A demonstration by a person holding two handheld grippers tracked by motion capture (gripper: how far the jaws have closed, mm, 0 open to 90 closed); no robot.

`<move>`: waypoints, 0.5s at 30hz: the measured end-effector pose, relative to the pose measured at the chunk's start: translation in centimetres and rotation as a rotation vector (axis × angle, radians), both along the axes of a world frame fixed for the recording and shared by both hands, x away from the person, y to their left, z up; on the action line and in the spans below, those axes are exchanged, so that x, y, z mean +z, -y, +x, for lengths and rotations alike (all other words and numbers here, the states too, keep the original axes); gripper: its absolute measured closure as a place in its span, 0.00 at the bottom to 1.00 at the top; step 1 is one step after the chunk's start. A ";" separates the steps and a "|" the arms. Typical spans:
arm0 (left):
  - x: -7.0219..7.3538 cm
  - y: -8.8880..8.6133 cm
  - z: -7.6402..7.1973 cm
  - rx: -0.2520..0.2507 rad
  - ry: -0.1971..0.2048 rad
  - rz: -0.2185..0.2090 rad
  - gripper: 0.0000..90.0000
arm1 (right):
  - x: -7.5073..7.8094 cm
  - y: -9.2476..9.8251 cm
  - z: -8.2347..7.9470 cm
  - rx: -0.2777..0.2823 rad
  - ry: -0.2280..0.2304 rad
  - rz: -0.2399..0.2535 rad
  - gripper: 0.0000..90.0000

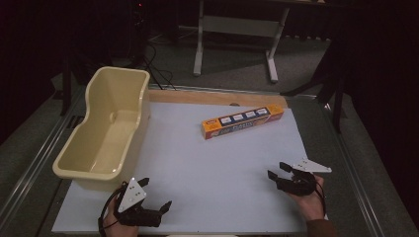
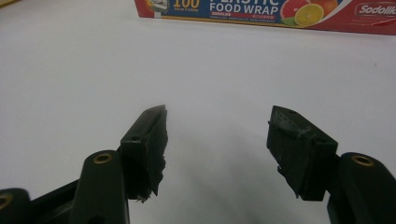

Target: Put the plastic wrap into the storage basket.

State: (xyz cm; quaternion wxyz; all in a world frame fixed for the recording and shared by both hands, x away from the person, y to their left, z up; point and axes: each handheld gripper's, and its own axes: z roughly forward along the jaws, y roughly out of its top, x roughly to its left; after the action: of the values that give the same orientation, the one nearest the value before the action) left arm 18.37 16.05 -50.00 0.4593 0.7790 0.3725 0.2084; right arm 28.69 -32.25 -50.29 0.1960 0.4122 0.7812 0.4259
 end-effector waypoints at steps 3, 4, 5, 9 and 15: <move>0.1 0.0 0.0 0.002 0.011 0.002 0.01 | 0.0 -0.2 0.0 0.008 -0.003 -0.007 0.42; 0.1 0.0 0.0 0.000 0.015 0.008 0.01 | 0.0 -0.3 0.0 0.011 -0.003 -0.008 0.41; 0.1 0.0 0.0 0.000 0.015 0.008 0.01 | 0.0 -0.3 0.0 0.011 -0.003 -0.008 0.41; 0.1 0.0 0.1 0.013 0.020 0.009 0.01 | 0.0 -0.9 0.0 0.024 -0.001 -0.019 0.40; 0.1 0.0 0.2 0.014 0.028 0.002 0.01 | -0.2 -2.1 0.2 0.036 -0.002 -0.021 0.40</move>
State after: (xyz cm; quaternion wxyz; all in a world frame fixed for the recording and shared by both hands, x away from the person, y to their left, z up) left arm 18.57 16.06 -49.91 0.4621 0.7739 0.3713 0.2228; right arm 28.89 -30.17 -50.48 0.1918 0.3963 0.7930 0.4210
